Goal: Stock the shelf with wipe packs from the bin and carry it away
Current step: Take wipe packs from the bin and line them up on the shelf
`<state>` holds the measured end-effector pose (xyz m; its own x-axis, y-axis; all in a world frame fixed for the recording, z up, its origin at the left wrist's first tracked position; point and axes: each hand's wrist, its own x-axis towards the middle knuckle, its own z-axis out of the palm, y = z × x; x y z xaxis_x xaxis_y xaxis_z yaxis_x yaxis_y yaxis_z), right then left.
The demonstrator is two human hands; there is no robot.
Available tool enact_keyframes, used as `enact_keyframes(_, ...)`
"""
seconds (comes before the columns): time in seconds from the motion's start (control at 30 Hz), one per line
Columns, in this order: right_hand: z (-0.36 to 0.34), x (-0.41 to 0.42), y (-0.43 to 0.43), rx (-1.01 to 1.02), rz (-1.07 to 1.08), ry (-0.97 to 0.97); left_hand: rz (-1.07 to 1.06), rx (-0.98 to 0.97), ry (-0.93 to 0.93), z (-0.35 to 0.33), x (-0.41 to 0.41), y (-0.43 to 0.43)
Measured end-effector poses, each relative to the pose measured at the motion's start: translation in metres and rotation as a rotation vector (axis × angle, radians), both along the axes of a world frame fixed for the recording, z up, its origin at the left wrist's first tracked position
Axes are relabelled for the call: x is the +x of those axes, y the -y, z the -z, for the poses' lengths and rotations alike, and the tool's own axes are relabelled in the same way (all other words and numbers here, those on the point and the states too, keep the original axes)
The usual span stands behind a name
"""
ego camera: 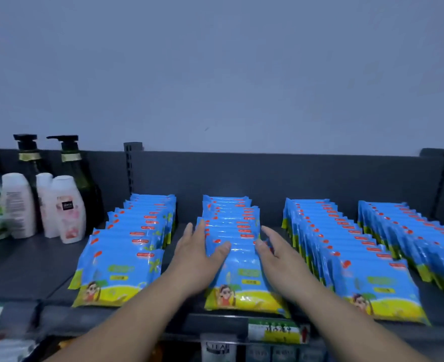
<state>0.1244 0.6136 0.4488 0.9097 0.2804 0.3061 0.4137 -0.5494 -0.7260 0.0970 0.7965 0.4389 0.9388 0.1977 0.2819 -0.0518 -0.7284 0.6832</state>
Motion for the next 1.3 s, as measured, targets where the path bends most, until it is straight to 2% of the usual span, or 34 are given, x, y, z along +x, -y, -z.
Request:
enact_keyframes(0.1,0.005,-0.003,-0.011,0.051,0.055,-0.003,0.08,-0.068,-0.086,0.002,0.008,-0.003)
enact_keyframes(0.4,0.013,-0.007,-0.028,0.16,0.142,-0.053,0.224,-0.233,-0.127,0.002,0.008,-0.002)
enact_keyframes(0.5,0.01,-0.006,-0.027,0.192,0.132,-0.082,0.231,-0.239,-0.139,0.0,0.009,-0.002)
enact_keyframes(0.67,-0.008,0.008,-0.018,0.258,0.133,-0.188,0.141,-0.124,-0.11,-0.002,0.027,-0.009)
enact_keyframes(0.8,-0.021,0.02,-0.013,0.273,0.084,-0.344,0.075,-0.105,-0.173,-0.014,0.04,-0.013)
enact_keyframes(0.9,-0.024,0.02,-0.016,0.253,0.038,-0.386,0.076,-0.125,-0.21,-0.019,0.049,-0.015)
enact_keyframes(1.03,-0.018,0.024,-0.017,0.268,-0.025,-0.407,0.141,-0.205,-0.212,-0.021,0.049,-0.011)
enact_keyframes(1.3,-0.019,0.031,-0.018,0.238,-0.108,-0.415,0.205,-0.216,-0.203,-0.03,0.043,-0.008)
